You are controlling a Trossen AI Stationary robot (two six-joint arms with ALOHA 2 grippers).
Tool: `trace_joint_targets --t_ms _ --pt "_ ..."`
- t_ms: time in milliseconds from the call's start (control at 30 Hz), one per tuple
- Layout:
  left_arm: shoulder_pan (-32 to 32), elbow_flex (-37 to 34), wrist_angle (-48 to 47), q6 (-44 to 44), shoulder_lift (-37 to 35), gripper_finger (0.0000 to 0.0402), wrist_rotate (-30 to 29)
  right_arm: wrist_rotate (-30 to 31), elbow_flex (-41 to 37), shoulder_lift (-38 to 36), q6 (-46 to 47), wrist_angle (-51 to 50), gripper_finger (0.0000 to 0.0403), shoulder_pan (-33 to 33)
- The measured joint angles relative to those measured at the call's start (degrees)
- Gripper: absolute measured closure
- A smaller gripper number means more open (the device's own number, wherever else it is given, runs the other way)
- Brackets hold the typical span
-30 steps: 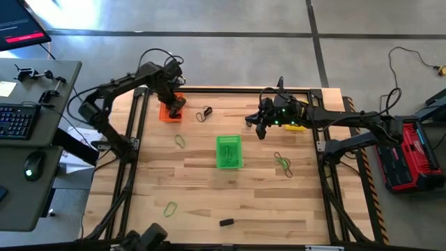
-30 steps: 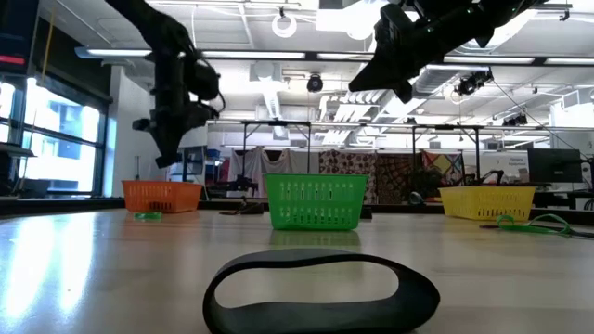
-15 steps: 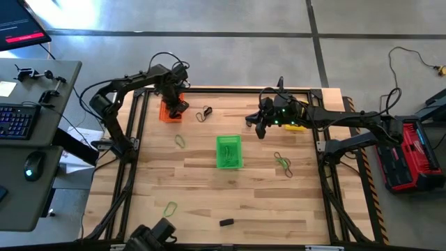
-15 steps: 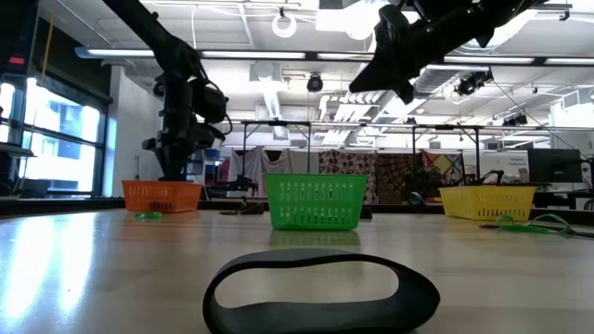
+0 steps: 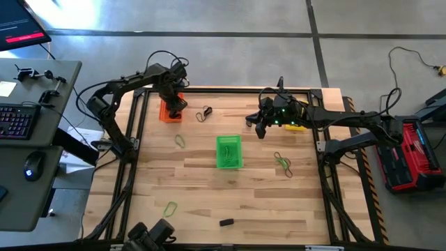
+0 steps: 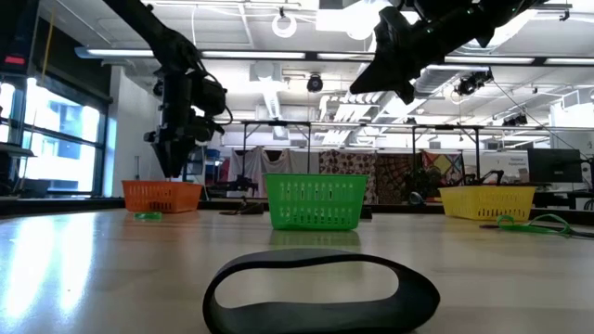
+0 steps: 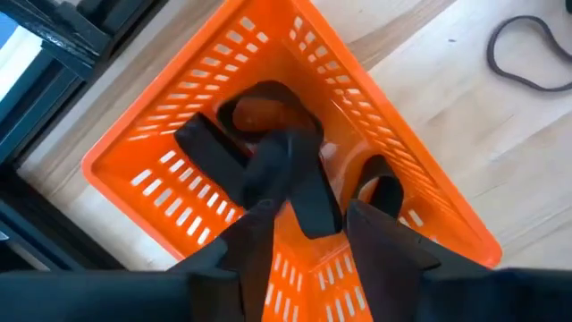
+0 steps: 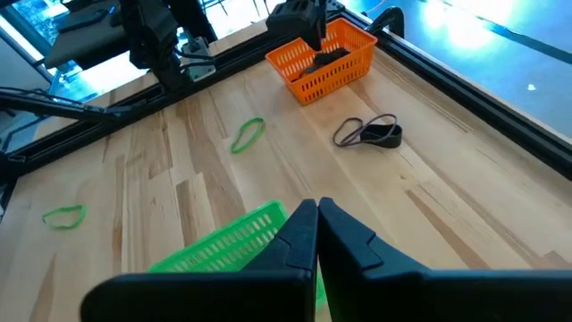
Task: Sort rubber bands into baskets
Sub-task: Put the green rubber band into the green bin
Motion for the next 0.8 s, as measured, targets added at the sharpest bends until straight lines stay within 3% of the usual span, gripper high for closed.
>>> trace_joint_targets --t_ms 133,300,533,800 --pt "-0.84 -0.01 0.00 0.13 -0.50 0.0257 0.30 -0.02 0.00 -0.21 0.13 -2.06 0.0402 0.02" --pt "-5.11 -1.15 6.56 -1.83 -5.71 0.0285 1.01 0.75 0.00 -3.19 1.23 -8.64 0.0393 1.42" --pt "-14.10 -6.53 23.62 -9.39 -16.89 0.0327 0.93 4.46 0.00 -8.27 9.60 -21.88 0.0332 7.54" --pt "-25.33 -8.75 35.66 -10.47 -25.47 0.0341 0.55 4.41 0.00 -7.76 26.35 -42.05 0.0267 18.27"
